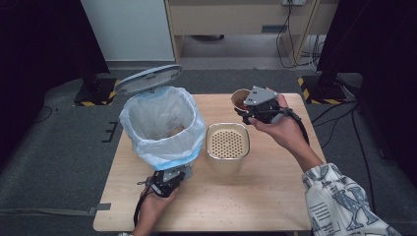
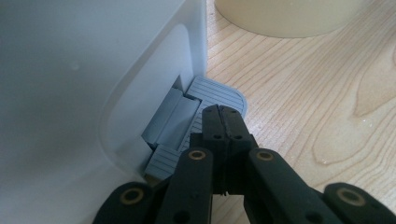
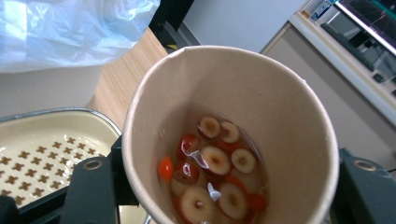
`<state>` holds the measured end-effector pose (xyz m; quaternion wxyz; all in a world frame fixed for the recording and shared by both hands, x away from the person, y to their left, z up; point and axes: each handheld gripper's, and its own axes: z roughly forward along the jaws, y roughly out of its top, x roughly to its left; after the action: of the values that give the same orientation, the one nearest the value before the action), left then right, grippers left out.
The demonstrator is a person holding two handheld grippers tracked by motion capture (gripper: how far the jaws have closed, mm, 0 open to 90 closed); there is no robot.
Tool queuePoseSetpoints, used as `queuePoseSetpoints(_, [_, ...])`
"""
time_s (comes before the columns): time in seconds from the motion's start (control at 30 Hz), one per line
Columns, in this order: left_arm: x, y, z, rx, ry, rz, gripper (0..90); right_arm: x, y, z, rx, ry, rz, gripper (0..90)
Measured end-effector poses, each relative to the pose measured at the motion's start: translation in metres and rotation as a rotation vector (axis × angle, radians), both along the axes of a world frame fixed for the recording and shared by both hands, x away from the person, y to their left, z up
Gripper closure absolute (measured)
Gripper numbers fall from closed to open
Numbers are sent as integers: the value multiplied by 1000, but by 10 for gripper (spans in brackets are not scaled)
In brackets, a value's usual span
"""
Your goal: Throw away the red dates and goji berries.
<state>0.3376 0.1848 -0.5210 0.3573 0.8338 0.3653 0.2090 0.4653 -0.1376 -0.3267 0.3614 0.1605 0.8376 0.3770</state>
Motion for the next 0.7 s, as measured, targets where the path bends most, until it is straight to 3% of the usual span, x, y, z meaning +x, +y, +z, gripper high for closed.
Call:
queuePoseSetpoints(0.23, [0, 0, 0, -3, 2, 6, 892, -2, 5, 2, -59, -45, 5, 348])
queuePoseSetpoints(0.7, [0, 0, 0, -4, 3, 0, 893, 0, 0, 4, -117, -89, 0, 350])
